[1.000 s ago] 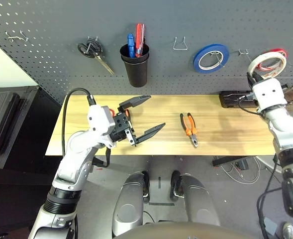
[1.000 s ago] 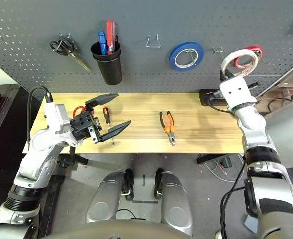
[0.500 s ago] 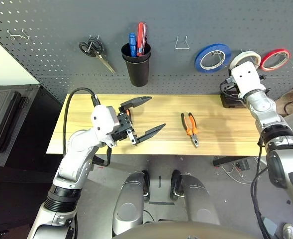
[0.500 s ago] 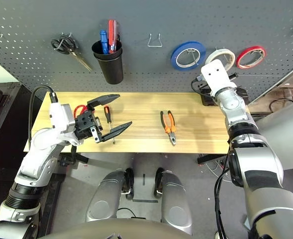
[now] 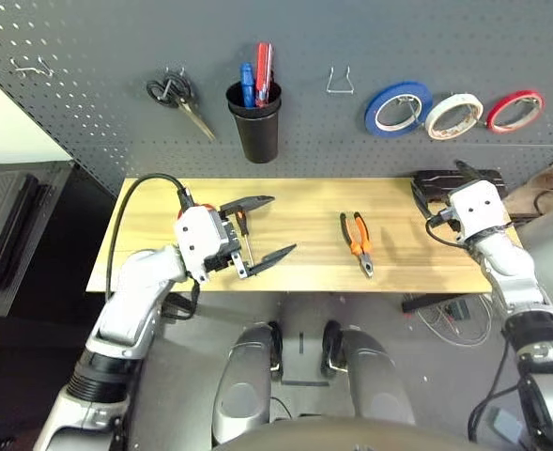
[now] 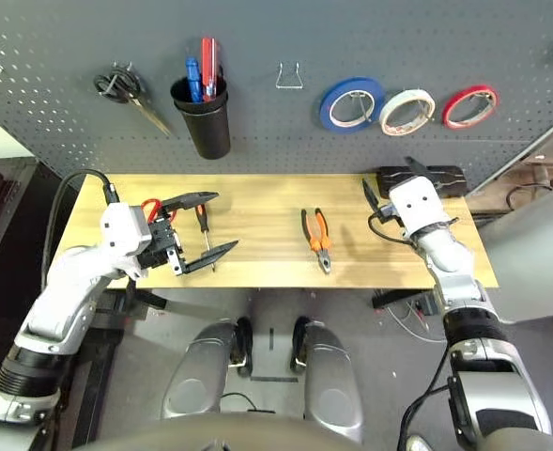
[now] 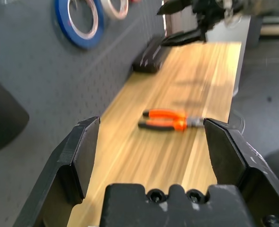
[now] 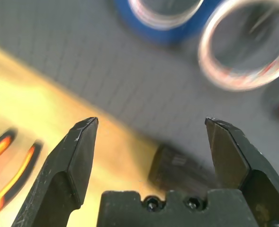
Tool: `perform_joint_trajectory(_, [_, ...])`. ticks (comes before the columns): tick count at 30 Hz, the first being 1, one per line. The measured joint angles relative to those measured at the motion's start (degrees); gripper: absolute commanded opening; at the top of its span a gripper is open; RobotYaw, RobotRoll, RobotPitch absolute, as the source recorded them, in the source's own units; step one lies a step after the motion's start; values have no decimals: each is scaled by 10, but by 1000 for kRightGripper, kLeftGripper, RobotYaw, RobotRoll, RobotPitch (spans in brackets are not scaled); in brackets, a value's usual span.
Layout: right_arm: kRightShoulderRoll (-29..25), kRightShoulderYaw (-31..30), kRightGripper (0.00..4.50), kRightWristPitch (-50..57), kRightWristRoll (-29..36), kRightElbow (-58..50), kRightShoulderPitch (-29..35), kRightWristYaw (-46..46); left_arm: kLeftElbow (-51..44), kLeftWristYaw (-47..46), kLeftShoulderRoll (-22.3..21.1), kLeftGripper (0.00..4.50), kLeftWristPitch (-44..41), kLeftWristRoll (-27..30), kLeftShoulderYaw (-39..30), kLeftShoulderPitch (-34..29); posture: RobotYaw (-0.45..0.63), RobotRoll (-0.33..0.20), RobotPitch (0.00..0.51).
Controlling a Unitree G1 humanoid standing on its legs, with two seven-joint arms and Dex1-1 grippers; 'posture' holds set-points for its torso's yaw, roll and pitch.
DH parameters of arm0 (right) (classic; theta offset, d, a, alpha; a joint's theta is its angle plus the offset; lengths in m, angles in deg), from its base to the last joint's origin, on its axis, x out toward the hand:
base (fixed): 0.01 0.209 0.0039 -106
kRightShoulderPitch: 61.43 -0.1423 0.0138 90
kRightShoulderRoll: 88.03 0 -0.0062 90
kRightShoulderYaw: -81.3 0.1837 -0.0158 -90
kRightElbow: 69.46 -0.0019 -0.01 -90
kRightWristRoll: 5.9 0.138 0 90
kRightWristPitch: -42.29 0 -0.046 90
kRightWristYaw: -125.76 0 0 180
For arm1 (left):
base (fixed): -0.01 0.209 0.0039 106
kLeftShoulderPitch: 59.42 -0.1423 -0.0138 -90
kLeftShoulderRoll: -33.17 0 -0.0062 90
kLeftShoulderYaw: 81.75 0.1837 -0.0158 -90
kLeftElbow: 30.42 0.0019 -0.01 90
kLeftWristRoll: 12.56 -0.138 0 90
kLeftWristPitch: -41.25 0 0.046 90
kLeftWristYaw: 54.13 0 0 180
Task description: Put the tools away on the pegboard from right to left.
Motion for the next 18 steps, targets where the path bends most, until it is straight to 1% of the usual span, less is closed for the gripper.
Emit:
perform_joint_trajectory(5, [34,-9,4485,202,2,-109,14,2,15,2,-15,4500,-1,-26,12,1,130,0,235])
perform_joint_trajectory(9, [43,-21,4485,362,5,-169,12,-3,16,7,-28,4500,-14,-39,19,1,124,0,245])
perform_joint_trajectory(11, [43,-27,4485,445,5,-181,0,-9,17,10,-30,4500,-16,-46,22,1,123,0,249])
perform_joint_trajectory(13, [45,-32,4485,505,7,-184,-13,-11,18,11,-30,4500,-16,-49,26,1,119,0,253])
perform_joint_trajectory(18, [89,-32,4485,619,22,-183,-61,-2,22,20,-31,4500,-15,-55,32,8,122,0,267])
